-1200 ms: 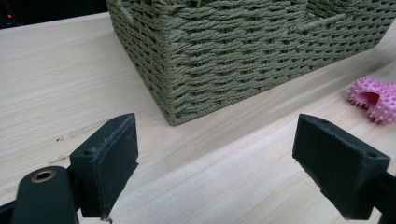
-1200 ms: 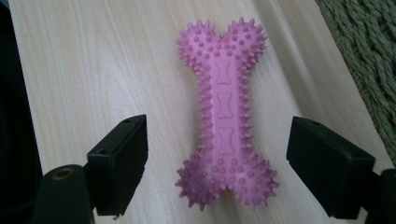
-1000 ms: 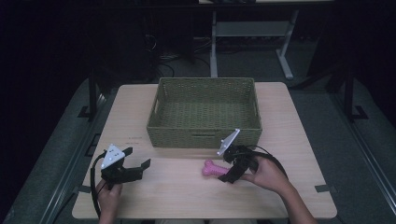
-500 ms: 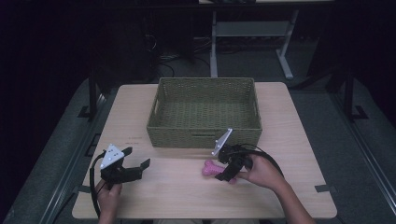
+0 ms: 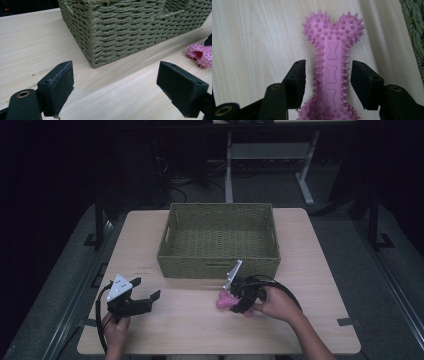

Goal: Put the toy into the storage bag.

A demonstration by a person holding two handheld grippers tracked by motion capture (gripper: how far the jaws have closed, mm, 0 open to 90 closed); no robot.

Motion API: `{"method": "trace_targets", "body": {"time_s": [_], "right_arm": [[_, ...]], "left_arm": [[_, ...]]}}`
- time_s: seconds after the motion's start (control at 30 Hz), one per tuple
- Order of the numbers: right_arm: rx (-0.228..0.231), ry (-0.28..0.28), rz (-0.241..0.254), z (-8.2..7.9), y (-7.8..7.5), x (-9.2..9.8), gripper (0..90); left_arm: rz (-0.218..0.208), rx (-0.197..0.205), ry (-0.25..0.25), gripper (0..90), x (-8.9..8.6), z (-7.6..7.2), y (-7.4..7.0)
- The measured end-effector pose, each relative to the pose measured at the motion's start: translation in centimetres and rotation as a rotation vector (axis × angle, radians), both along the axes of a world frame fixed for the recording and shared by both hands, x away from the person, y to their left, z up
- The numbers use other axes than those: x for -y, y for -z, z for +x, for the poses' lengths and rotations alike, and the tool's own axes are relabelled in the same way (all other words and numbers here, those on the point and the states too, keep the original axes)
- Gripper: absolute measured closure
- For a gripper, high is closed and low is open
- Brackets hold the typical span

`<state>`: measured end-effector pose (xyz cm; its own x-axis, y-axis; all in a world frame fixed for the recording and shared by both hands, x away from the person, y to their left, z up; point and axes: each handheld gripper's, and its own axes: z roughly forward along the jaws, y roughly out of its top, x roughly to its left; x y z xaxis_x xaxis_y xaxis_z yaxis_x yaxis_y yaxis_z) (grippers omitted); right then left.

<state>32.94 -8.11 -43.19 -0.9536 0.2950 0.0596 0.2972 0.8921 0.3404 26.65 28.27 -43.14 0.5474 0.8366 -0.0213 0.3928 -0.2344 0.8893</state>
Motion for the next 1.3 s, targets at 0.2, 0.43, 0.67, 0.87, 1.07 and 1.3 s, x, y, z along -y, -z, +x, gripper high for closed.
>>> {"method": "trace_targets", "body": {"time_s": [0.2, 0.43, 0.67, 0.87, 1.07, 1.3], "right_arm": [[0.003, -0.013, -0.012, 0.0, 0.5, -0.4, 50.5], [-0.001, -0.018, -0.016, 0.2, 0.8, -0.1, 56.3], [-0.004, -0.030, -0.013, 0.1, 0.7, 0.0, 57.5], [-0.012, -0.036, -0.009, 0.2, 0.7, 0.2, 57.5], [-0.021, -0.038, 0.008, 0.3, 0.4, 0.4, 57.6], [-0.027, -0.036, 0.059, 0.5, -0.7, 1.1, 57.6]], "left_arm": [[0.000, 0.001, 0.000, 13.8, 0.0, 0.0, 0.0], [0.000, 0.007, 0.003, 13.9, 0.0, -0.1, 0.0], [0.002, 0.004, 0.002, 13.8, 0.1, 0.0, 0.0], [-0.001, 0.003, 0.001, 13.8, 0.1, 0.0, 0.0], [0.000, 0.001, 0.001, 13.9, 0.1, 0.0, 0.0], [-0.002, 0.001, 0.002, 13.9, 0.1, 0.0, 0.0]]}}
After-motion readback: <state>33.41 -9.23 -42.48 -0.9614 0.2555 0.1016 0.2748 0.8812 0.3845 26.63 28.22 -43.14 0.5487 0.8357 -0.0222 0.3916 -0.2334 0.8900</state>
